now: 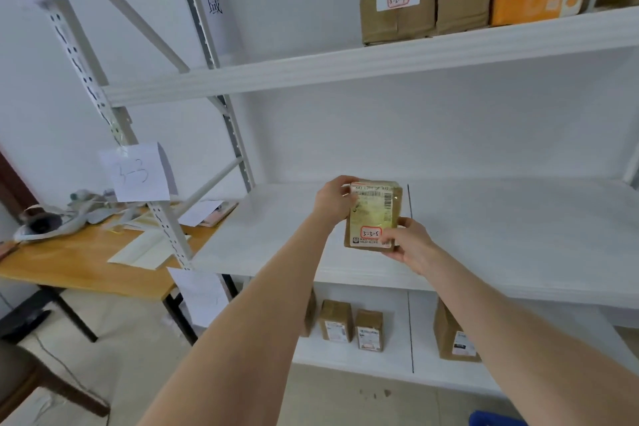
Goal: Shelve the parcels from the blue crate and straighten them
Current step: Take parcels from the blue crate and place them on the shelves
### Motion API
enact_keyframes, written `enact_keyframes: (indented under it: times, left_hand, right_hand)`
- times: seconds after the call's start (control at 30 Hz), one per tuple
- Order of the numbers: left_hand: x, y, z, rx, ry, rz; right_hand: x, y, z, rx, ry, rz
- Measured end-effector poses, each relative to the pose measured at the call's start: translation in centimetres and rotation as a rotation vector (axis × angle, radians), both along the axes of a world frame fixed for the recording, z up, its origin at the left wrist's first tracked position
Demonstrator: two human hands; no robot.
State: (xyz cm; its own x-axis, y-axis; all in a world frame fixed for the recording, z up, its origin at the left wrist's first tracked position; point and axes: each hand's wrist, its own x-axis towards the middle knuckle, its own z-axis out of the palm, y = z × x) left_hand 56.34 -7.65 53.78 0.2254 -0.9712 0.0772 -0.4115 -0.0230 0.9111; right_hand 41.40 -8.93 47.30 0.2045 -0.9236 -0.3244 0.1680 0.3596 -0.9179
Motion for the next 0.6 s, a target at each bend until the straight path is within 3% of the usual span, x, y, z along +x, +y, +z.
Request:
enact_keyframes:
  times: [0.27,0.6]
  left_hand:
    - [8.0,-2.1,0.4,0.029,0.003,-0.064]
    - [7.9,-4.5,-1.4,0.024,0.022,-0.139]
  right_hand:
    - [7.7,-0.2,0.4,-0.018,-0.021,-0.046]
    - [7.1,-0.3,0.0,-0.010,0.050,-0.140]
